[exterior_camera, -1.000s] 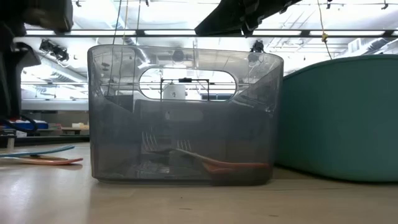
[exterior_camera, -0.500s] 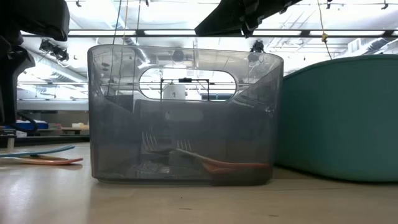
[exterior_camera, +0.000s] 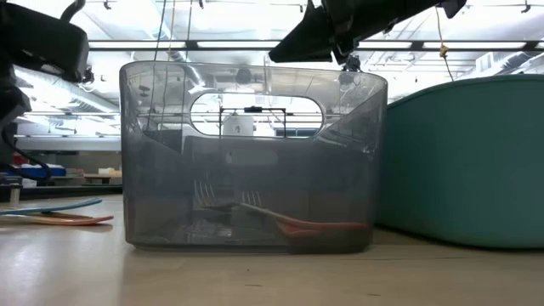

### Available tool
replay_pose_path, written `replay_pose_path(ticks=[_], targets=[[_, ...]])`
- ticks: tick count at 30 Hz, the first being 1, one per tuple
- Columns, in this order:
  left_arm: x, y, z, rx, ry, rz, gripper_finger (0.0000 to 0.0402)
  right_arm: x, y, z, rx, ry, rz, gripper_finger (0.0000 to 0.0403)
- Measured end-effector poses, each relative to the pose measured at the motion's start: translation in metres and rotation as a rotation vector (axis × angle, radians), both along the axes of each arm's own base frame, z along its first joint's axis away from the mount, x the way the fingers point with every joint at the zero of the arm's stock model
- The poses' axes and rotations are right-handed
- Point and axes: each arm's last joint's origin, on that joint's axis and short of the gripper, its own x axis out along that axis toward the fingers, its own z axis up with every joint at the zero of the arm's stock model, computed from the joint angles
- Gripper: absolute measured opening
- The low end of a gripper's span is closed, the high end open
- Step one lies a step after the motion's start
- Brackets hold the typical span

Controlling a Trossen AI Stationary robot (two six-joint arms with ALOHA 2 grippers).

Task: Sort silverware by color (type)
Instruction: Put the blue fork into the white bin

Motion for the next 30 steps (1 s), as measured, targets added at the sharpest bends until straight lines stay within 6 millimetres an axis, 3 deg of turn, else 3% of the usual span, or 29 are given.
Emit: replay_pose_path(ticks=[14, 30], targets=[[0.006, -0.004, -0.017, -0.015, 0.045, 0.009, 0.0144, 0.000, 0.000, 0.000, 0.000, -0.005, 0.001, 0.0073], [0.004, -0.002, -0.018, 0.014, 0.069, -0.005, 0.0025, 0.000, 0.000, 0.000, -0.001, -0.004, 0.000, 0.0073]])
